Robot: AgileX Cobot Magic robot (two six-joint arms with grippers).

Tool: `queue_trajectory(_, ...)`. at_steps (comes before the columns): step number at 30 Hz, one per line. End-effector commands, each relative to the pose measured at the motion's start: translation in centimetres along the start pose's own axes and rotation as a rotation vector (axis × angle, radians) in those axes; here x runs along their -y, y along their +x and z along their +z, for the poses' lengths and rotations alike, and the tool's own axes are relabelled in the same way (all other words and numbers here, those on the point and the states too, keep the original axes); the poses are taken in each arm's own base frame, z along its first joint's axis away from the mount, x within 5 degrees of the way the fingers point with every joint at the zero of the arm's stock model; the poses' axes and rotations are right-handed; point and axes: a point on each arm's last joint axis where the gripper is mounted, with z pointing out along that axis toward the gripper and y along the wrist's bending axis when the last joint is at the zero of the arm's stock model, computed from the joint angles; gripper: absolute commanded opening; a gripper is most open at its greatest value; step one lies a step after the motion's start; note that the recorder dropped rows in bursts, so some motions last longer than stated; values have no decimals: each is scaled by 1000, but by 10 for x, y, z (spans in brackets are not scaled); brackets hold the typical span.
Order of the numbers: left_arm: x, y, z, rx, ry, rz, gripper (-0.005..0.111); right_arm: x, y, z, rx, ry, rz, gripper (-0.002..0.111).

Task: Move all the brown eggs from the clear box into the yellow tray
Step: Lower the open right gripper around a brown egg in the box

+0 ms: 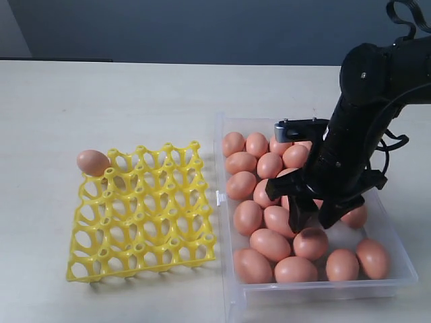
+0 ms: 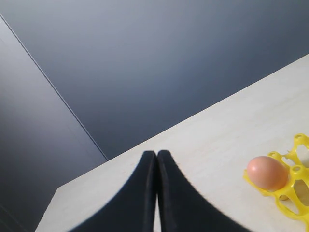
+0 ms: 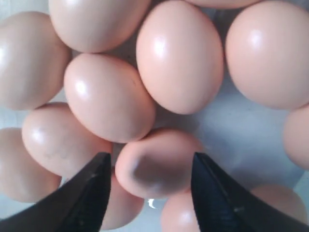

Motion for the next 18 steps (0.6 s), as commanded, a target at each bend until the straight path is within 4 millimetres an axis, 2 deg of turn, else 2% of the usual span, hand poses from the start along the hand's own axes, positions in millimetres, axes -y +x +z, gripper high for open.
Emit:
queue_trajectory(1,0,-1,0,14,6,-3,0,0,5,3,-15,6,-13,50)
queue_trajectory(8,0,-1,0,14,6,-3,0,8,10,29,-34,15,18,50)
queue_trajectory(18,0,-1,0,14,6,-3,0,9,6,38,-36,6,14,50)
